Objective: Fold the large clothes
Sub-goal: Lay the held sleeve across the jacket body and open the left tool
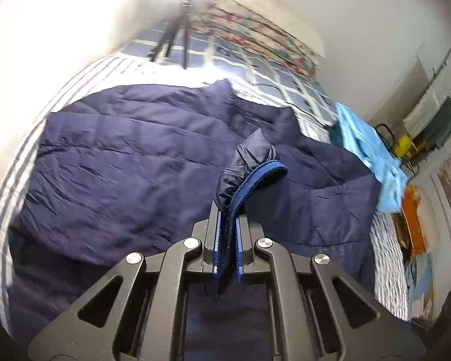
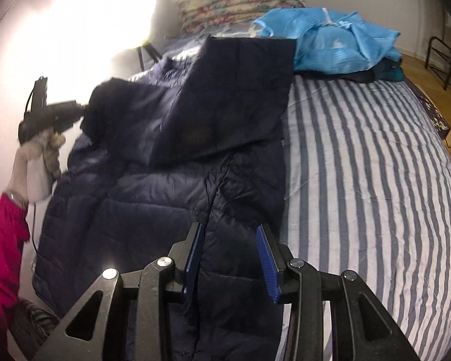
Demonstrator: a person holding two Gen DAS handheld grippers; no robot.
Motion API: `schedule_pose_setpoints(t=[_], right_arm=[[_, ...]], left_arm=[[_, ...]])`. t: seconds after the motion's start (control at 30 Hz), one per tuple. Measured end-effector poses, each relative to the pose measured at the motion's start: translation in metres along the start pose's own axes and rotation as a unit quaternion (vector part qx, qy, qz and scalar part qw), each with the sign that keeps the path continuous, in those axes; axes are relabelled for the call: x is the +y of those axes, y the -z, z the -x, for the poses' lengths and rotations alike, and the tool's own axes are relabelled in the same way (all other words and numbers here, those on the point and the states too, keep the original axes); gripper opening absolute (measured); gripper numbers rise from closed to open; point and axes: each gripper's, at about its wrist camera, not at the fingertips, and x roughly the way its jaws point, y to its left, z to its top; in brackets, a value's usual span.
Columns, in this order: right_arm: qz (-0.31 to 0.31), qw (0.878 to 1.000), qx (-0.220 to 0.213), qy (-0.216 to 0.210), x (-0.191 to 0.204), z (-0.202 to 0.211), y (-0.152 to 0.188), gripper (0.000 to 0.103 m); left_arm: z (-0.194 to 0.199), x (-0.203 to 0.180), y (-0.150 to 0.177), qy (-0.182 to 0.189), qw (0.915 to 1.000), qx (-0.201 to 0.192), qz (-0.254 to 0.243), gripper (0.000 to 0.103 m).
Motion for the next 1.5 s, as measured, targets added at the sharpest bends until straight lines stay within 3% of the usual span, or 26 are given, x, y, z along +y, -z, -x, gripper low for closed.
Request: schedule_pose_setpoints(t=[0.3, 0.57, 0.87, 0.9, 1.03, 1.2, 1.33, 1.5], right_arm=[[0.014, 0.999, 0.043, 0.029, 0.001, -0.032, 0.004, 0.039], [0.022, 0.997, 0.058, 0.041, 0.004, -0.041, 0.006, 0.039], [0.029, 0.995, 0.071, 0.058, 0.002, -0.055, 0.010, 0.039], [0.030, 0.995, 0.072, 0.061, 0.002, -0.056, 0.009, 0.039], [0.027, 0.994, 0.078, 0.070, -0.002, -0.059, 0.010, 0.038], [0.022, 0.995, 0.068, 0.064, -0.003, -0.049, 0.011, 0.038], [0.022, 0.998, 0.036, 0.050, 0.001, -0.029, 0.010, 0.038], [0.028, 0.999, -0.010, 0.027, 0.007, 0.003, 0.015, 0.045]], left_arm=[[-0.026, 0.061, -0.013, -0.035, 0.9982, -0.003, 0.049, 0.006], [-0.056, 0.079, -0.033, -0.046, 0.9963, -0.005, 0.073, 0.006], [-0.072, 0.078, -0.029, -0.088, 0.9957, 0.003, 0.029, 0.008], [-0.069, 0.078, -0.028, -0.098, 0.9949, 0.002, 0.025, 0.012], [-0.046, 0.083, -0.031, -0.107, 0.9938, -0.009, 0.029, 0.014], [0.016, 0.081, -0.031, -0.099, 0.9946, -0.029, 0.011, 0.020], [0.071, 0.080, -0.014, -0.093, 0.9948, -0.041, -0.009, 0.041], [0.130, 0.092, 0.026, -0.080, 0.9964, -0.025, -0.005, 0.042]])
